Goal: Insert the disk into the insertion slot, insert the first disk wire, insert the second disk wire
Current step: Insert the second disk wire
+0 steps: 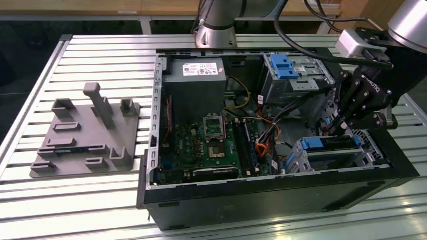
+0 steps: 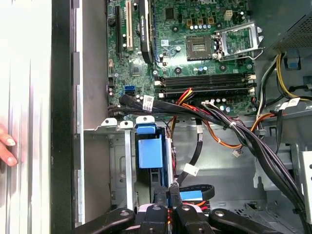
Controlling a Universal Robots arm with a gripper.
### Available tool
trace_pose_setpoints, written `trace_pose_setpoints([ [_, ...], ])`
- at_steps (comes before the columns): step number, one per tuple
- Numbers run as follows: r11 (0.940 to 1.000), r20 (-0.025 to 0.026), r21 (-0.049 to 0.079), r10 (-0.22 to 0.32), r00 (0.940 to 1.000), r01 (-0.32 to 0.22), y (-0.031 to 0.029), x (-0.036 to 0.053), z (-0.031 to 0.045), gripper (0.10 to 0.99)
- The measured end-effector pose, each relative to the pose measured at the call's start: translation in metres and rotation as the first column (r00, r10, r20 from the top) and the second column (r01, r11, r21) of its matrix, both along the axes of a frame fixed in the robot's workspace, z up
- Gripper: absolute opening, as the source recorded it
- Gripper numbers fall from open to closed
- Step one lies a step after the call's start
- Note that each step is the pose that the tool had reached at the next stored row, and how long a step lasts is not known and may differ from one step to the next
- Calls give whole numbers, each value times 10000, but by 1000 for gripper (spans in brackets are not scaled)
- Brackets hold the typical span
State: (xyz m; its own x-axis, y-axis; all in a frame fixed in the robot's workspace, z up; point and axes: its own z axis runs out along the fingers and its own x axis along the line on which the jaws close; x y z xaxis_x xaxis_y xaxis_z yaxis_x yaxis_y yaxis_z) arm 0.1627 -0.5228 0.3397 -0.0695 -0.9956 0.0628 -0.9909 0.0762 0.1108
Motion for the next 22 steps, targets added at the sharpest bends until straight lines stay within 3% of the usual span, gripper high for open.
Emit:
trace_pose_setpoints([
  [7,10000,0,1,1,10000,-1,-51,0,-1,141],
  [17,9994,1,348,1,10000,-1,-72,0,-4,141],
  [22,9993,1,375,0,10000,0,-74,0,-5,141],
])
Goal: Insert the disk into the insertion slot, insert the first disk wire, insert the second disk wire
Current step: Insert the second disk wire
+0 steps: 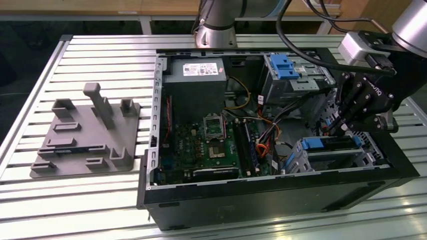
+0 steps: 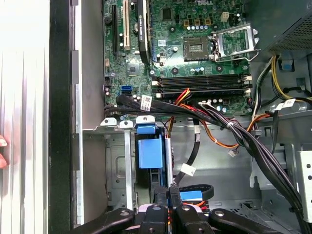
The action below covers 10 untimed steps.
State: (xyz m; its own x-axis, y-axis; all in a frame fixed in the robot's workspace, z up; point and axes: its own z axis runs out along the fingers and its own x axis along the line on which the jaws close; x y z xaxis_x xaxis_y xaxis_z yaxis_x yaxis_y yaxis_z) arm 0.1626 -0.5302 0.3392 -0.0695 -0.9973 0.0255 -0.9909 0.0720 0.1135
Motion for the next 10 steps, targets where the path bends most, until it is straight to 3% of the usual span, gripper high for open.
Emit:
trace_pose_setpoints([
  [10,10000,0,0,-2,10000,2,-30,1,-1,141],
])
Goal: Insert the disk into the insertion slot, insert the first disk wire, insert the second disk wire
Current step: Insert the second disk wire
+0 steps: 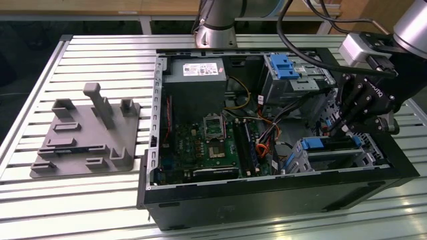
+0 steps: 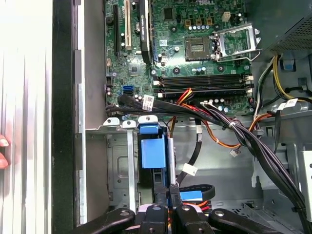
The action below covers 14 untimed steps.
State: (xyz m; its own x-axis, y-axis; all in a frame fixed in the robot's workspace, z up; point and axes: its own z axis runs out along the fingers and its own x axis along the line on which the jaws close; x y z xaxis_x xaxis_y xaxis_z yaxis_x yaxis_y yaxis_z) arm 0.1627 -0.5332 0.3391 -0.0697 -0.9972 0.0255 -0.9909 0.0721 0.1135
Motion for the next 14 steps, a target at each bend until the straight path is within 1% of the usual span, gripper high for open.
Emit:
trace_pose_setpoints([
  [4,10000,-1,-1,-2,10000,2,-17,5,0,141],
  [8,10000,-8,1,-2,10000,2,-20,13,-2,141],
  [10,10000,-32,0,-2,10000,2,-26,21,-7,141],
  [14,10000,-41,0,-3,10000,3,-30,24,-10,141],
])
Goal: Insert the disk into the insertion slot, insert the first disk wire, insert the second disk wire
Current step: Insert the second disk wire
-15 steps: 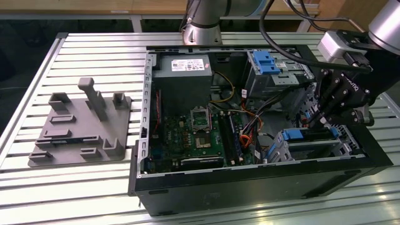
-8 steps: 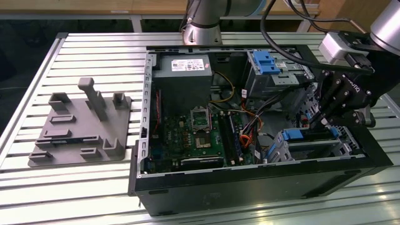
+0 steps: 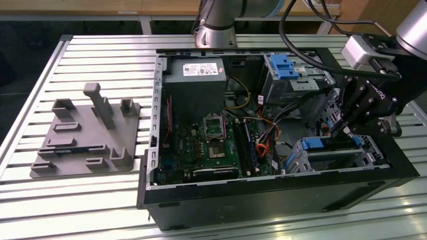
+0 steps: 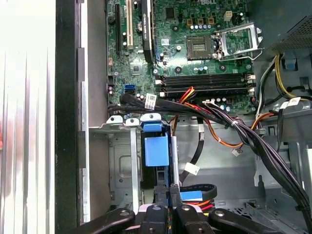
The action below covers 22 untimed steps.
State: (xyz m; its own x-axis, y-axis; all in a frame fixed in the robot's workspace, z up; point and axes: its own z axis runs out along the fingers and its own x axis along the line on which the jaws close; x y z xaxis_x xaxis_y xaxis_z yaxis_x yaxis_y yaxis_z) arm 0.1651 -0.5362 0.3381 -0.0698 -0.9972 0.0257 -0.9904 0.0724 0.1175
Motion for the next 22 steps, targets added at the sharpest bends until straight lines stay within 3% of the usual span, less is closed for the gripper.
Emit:
trace_pose_setpoints([
  [12,10000,-57,-1,0,10000,0,-11,16,-7,141],
  [22,10000,-72,0,0,10000,0,-11,20,-32,141],
])
